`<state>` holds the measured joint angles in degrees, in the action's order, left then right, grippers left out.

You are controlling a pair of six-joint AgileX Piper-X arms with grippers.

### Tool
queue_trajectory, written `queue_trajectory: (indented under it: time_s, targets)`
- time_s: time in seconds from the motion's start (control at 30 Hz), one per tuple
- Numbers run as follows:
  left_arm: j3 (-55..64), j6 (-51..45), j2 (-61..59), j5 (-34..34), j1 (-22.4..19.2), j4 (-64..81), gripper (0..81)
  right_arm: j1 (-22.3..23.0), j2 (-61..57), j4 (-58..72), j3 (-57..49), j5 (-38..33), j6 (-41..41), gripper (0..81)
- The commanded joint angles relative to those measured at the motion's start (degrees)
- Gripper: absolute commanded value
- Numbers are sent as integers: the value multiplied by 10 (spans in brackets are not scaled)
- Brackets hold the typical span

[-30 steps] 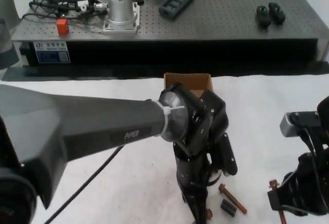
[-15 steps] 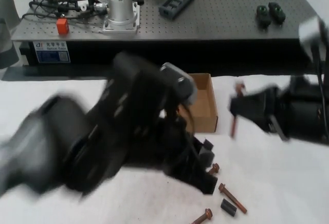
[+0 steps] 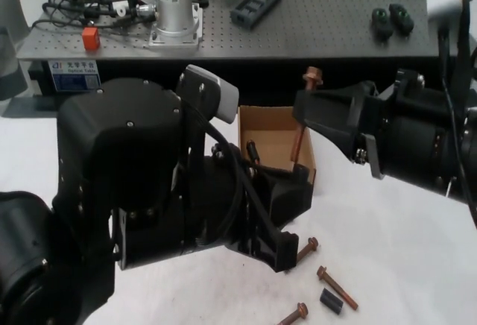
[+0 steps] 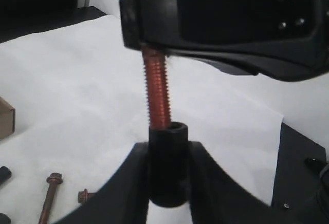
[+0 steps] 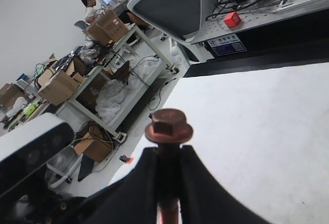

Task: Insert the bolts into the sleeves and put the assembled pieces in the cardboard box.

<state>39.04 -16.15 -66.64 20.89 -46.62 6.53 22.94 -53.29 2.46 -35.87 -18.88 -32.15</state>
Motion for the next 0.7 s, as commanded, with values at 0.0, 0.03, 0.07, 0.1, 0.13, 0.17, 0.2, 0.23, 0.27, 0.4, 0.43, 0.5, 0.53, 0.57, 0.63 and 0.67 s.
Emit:
queue_trajectory:
  time_s: [0.0,0.03,0.07,0.1,0.13,0.17,0.2,0.23,0.27,0.4,0.43,0.5,0.53,0.57,0.63,0.67]
  targets:
    - [1,-7,6,-2,1,14,7,2,-3,3,-2,13,-4,34]
    - [1,-7,6,-14,1,14,7,2,-3,3,-2,14,-4,34]
    - [1,-7,6,-22,1,14,7,2,-3,3,-2,16,-4,34]
    - [1,-7,6,-28,1,14,7,2,-1,3,-2,17,-4,34]
    - [1,-7,6,-29,1,14,7,2,-1,1,-2,18,-3,34]
    - [1,-7,6,-32,1,17,7,2,-1,-1,-2,18,-2,34]
    - [1,-7,6,-34,1,18,7,2,-1,-9,-2,18,0,34]
    - [1,-7,6,-37,1,21,7,2,-1,-15,-2,18,1,34]
    - [1,-7,6,-37,1,23,7,2,-1,-21,-2,18,0,34]
    - [1,-6,6,-37,1,24,7,5,-1,-43,-2,12,14,34]
    - [1,-5,6,-36,1,24,7,6,-1,-43,-2,12,13,34]
    - [1,7,6,-28,1,24,7,5,-1,-43,-2,-3,13,34]
    - [1,15,6,-19,1,24,7,5,-1,-48,-2,-10,13,34]
    - [1,22,6,-16,1,24,7,5,-1,-49,-2,-18,13,34]
    - [1,31,6,-13,1,24,7,5,-1,-62,-2,-27,13,22]
    - [1,33,6,-12,1,25,7,5,-1,-67,-2,-27,19,2]
